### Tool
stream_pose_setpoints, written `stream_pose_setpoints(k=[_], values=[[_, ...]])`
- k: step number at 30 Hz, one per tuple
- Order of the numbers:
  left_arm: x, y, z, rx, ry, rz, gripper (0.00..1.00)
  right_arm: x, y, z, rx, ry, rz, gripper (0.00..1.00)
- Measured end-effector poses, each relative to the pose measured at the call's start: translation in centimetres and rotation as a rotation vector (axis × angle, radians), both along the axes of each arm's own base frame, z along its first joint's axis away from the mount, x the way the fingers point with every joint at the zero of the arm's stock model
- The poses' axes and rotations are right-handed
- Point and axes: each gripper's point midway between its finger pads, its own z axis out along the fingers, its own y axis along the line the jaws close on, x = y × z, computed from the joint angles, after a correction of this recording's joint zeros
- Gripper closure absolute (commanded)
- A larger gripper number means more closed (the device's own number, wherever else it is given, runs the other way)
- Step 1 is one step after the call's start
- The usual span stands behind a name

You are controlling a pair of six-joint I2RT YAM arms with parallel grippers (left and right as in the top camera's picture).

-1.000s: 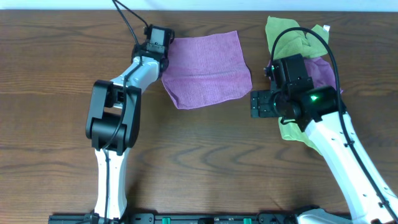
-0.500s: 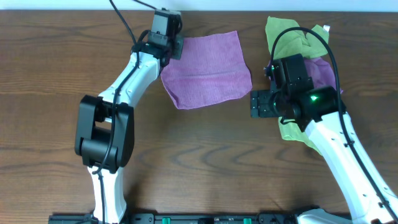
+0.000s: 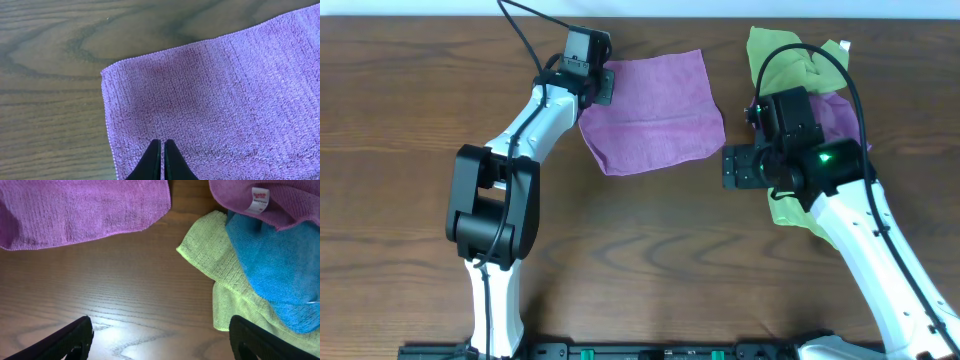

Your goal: Fold the cloth

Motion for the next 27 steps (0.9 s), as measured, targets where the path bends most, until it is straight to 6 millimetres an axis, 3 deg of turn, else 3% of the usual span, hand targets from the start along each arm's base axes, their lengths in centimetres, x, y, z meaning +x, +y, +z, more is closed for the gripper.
stream_pose_setpoints(k=[9, 17, 27], values=[[0.5, 0.5, -3.9, 0.003, 0.038, 0.009, 0.94, 0.0, 0.0, 0.0, 0.000, -0.001, 0.000, 0.12], [0.5, 0.5, -4.3, -0.002, 0.045, 0.008, 0.94, 0.0, 0.0, 0.0, 0.000, -0.002, 0.000, 0.12], [0.1, 1.5, -6.4, 0.026, 0.088, 0.031, 0.94, 0.0, 0.0, 0.0, 0.000, 0.000, 0.000, 0.11]])
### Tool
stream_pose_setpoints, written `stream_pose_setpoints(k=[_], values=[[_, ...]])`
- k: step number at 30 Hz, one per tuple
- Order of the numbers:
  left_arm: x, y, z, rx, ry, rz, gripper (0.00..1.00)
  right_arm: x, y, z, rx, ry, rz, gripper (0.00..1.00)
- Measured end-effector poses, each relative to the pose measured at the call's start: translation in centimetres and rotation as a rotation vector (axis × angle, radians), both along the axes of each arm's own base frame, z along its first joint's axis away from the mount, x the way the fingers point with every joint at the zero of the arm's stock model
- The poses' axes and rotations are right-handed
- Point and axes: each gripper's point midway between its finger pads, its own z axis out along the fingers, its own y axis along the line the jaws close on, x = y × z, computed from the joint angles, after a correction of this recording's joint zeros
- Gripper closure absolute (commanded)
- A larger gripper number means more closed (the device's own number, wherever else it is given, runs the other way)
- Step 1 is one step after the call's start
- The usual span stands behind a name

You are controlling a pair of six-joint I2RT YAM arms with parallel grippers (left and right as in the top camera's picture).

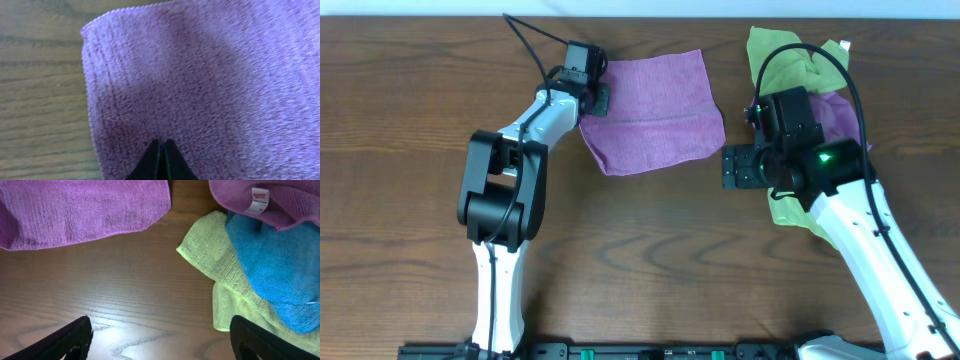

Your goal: Fold the cloth

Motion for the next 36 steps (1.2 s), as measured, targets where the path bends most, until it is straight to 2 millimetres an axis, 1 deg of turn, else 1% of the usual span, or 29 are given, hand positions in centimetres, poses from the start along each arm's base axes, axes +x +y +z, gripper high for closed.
stream_pose_setpoints(k=[7, 11, 12, 19, 22, 24, 26, 30, 33, 36], values=[[-0.2, 1.7, -0.2, 0.076, 0.009, 0.033, 0.94, 0.0, 0.0, 0.0, 0.001, -0.002, 0.000, 0.10], [-0.3, 3.3, -0.3, 0.098, 0.031, 0.055, 0.94, 0.1, 0.0, 0.0, 0.001, -0.003, 0.000, 0.10], [-0.3, 3.8, -0.3, 0.103, 0.037, 0.063, 0.94, 0.1, 0.0, 0.0, 0.001, -0.003, 0.000, 0.10], [-1.1, 9.9, -0.4, 0.141, 0.103, 0.169, 0.94, 0.1, 0.0, 0.0, 0.001, -0.004, 0.000, 0.10], [-1.2, 11.7, -0.4, 0.143, 0.113, 0.204, 0.95, 0.2, 0.1, 0.1, 0.003, -0.008, 0.000, 0.10], [-1.2, 12.6, -0.4, 0.141, 0.114, 0.220, 0.94, 0.5, 0.1, 0.2, 0.006, -0.020, 0.000, 0.10], [-1.2, 13.0, -0.4, 0.141, 0.114, 0.226, 0.94, 0.8, 0.2, 0.4, 0.011, -0.035, 0.000, 0.10], [-1.2, 13.0, -0.3, 0.142, 0.112, 0.232, 0.95, 1.6, 0.5, 0.7, 0.021, -0.069, 0.001, 0.08], [-1.2, 13.0, -0.1, 0.131, 0.110, 0.250, 0.94, 2.5, 0.8, 0.6, 0.026, -0.088, 0.003, 0.08], [-1.7, 12.7, 0.3, 0.100, 0.121, 0.267, 0.94, 3.9, 1.4, -0.2, 0.034, -0.099, 0.012, 0.15]])
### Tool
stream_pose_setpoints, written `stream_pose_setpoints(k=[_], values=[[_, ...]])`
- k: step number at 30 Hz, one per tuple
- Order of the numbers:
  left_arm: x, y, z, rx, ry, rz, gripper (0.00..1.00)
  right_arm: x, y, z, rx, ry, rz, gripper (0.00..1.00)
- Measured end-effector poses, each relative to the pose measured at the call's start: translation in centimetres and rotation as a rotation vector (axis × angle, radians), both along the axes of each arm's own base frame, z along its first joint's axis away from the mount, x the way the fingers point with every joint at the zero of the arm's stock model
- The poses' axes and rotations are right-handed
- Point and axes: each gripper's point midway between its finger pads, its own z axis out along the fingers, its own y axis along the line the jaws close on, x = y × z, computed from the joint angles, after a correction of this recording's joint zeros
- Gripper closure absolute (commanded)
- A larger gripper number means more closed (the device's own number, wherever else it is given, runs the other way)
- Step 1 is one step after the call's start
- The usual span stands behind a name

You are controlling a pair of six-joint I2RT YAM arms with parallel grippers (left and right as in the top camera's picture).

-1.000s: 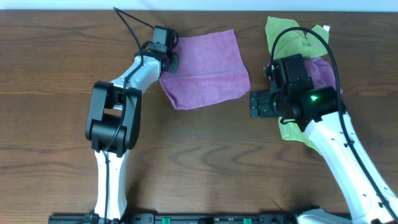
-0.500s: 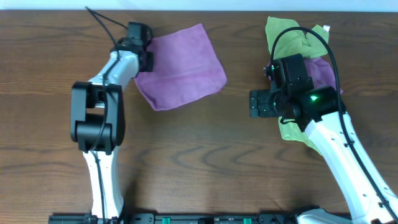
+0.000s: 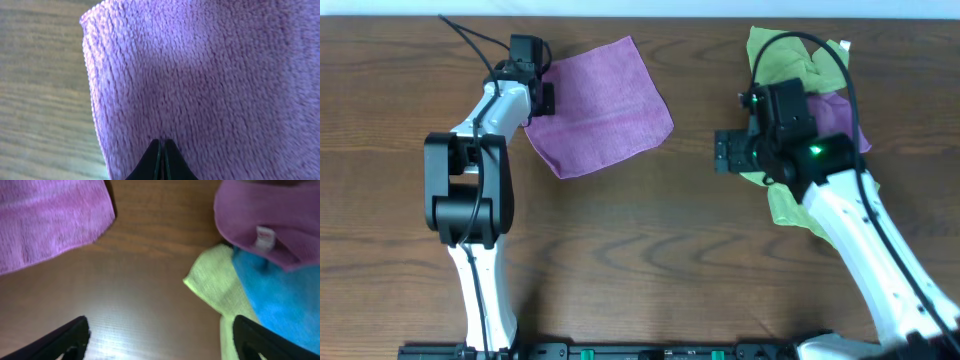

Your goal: Fold the cloth

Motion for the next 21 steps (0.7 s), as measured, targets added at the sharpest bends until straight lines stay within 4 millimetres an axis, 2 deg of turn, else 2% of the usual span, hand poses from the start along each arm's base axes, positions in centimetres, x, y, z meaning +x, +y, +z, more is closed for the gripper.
stream_pose_setpoints(k=[2, 4, 8, 11, 14, 15, 16, 18, 21], values=[[-0.2, -0.6, 0.9, -0.045, -0.008, 0.007, 0.95, 1.3, 0.9, -0.7, 0.023, -0.013, 0.018, 0.17], [0.1, -1.5, 2.8, -0.103, -0.046, 0.005, 0.94, 2.7, 1.8, -1.2, 0.055, -0.035, 0.034, 0.15], [0.6, -3.1, 9.3, -0.225, -0.168, 0.009, 0.94, 5.3, 4.0, -2.4, 0.134, -0.079, 0.081, 0.16], [-0.5, -4.2, 12.1, -0.303, -0.177, 0.011, 0.94, 6.2, 5.4, -3.8, 0.189, -0.063, 0.117, 0.17], [-3.5, -6.0, 11.6, -0.413, -0.050, -0.005, 0.94, 6.3, 6.5, -6.2, 0.230, -0.010, 0.150, 0.22], [-3.5, -6.1, 11.6, -0.417, -0.046, -0.007, 0.94, 6.3, 6.8, -7.2, 0.237, 0.014, 0.160, 0.23], [-5.4, -7.0, 10.5, -0.466, 0.049, -0.008, 0.94, 6.3, 7.1, -8.1, 0.246, 0.031, 0.170, 0.23], [-7.8, -7.5, 9.5, -0.495, 0.159, 0.001, 0.94, 6.5, 7.5, -9.2, 0.271, 0.048, 0.198, 0.25], [-9.7, -8.0, 9.1, -0.517, 0.242, 0.007, 0.94, 7.0, 7.7, -9.7, 0.307, 0.044, 0.233, 0.27]])
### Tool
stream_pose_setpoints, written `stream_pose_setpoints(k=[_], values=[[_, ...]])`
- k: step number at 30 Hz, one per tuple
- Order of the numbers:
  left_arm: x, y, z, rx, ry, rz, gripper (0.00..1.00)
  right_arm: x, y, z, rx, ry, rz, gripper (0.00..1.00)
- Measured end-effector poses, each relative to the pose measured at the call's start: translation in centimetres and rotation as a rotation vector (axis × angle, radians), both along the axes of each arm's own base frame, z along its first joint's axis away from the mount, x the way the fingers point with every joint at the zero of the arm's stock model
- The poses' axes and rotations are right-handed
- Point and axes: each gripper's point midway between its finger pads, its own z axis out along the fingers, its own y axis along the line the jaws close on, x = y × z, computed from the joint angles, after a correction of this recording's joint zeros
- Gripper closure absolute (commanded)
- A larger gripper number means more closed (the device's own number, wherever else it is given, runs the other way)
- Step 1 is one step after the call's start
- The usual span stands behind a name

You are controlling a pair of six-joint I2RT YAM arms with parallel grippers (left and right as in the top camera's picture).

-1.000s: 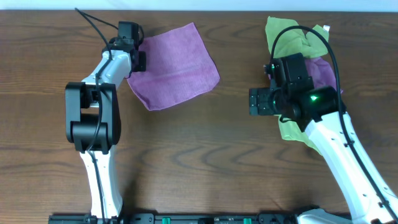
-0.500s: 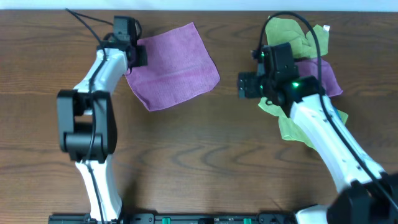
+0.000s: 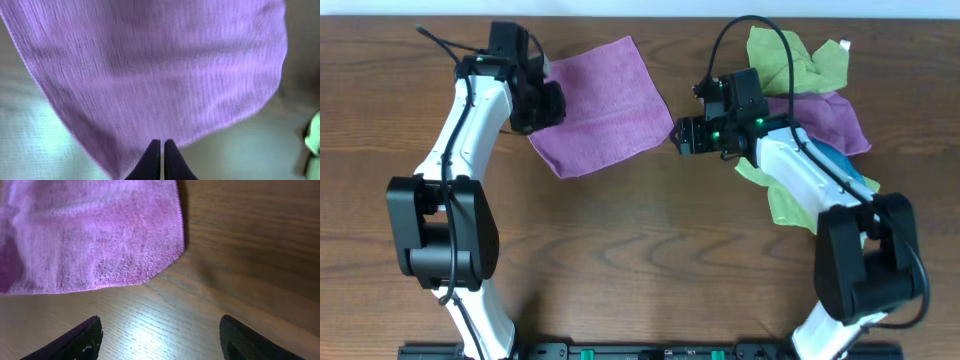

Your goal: Fold the cloth

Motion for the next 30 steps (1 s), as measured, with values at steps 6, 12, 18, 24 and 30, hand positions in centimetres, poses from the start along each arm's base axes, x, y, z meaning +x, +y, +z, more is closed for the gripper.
stream_pose_setpoints(k=[6, 12, 18, 24, 30], values=[[-1.2, -1.2, 3.8, 0.061, -0.075, -0.037, 0.94, 1.8, -1.9, 1.1, 0.064, -0.057, 0.000, 0.31], [-4.5, -1.9, 10.3, 0.112, -0.238, -0.059, 0.94, 3.3, -2.5, 2.3, 0.127, -0.121, 0.011, 0.32], [-8.9, -0.4, 5.5, 0.119, -0.122, -0.040, 0.94, 4.3, -1.3, 0.4, 0.180, -0.069, 0.047, 0.34], [-10.6, 1.1, 3.9, 0.067, -0.160, 0.040, 0.94, 6.1, 0.1, 0.2, 0.231, -0.039, 0.070, 0.35], [-10.5, 1.7, 0.3, -0.017, -0.177, 0.143, 0.94, 6.4, 2.0, 0.0, 0.249, -0.017, 0.109, 0.35]])
